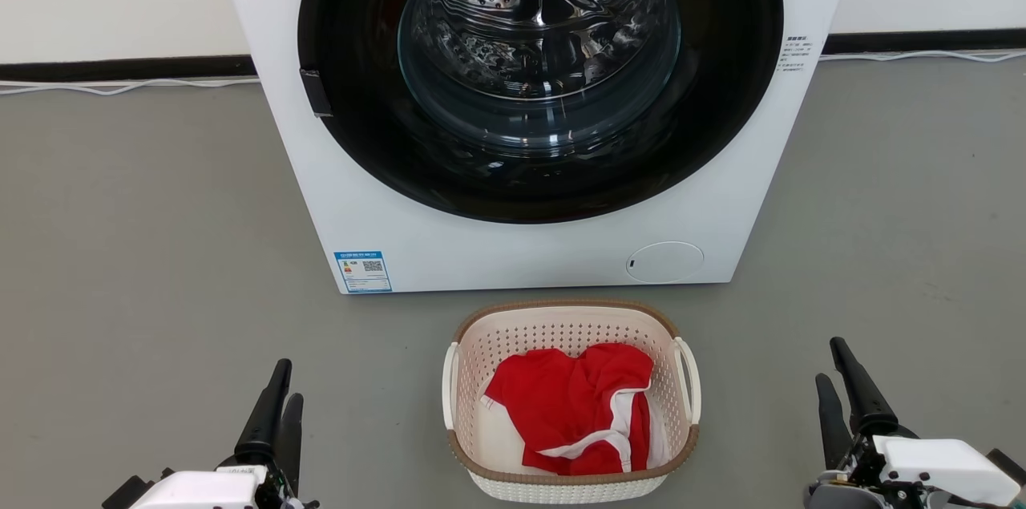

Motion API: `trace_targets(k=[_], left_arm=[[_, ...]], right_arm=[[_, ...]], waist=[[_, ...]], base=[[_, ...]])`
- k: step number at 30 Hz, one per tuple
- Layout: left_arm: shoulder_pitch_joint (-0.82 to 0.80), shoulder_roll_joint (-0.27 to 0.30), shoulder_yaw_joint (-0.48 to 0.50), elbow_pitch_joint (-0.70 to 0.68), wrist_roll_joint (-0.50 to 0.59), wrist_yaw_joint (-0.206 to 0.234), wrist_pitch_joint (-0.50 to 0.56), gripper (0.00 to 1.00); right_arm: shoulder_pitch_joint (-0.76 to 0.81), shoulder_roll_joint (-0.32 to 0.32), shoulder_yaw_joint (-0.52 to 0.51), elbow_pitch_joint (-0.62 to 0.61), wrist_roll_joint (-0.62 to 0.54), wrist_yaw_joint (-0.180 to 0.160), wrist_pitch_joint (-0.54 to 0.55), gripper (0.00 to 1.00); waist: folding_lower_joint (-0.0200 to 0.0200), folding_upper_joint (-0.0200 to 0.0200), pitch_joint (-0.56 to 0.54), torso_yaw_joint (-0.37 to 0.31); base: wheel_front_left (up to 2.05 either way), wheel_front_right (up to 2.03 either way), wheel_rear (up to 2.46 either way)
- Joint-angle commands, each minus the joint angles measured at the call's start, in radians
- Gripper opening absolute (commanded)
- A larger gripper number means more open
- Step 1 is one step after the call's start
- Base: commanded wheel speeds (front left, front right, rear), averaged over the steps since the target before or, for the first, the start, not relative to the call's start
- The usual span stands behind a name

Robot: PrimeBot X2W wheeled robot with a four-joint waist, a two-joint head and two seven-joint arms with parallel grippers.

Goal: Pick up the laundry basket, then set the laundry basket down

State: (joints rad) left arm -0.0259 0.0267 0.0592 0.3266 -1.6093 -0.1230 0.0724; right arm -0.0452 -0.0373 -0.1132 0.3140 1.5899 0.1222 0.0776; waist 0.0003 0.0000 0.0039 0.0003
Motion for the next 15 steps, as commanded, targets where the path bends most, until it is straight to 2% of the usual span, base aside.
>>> trace_targets(k=[1,15], left_arm=[[-0.03,0.006,-0.002,-0.028,0.013,-0.001,-0.008,1.0],[-0.038,0.008,-0.006,-0.013,0.14,-0.002,-0.049,1.0]], right_arm=[[-0.027,-0.011,0.008,-0.032,-0.016,0.002,-0.013,1.0],[-0.035,-0.025,0.026,-0.041,-0.2,0.002,-0.054,1.0]], waist=[[-0.0002,0.0,0.0,0.0],[-0.0002,0.0,-0.002,0.001]], base=[[0.0,0.0,0.0],[0.0,0.0,0.0]])
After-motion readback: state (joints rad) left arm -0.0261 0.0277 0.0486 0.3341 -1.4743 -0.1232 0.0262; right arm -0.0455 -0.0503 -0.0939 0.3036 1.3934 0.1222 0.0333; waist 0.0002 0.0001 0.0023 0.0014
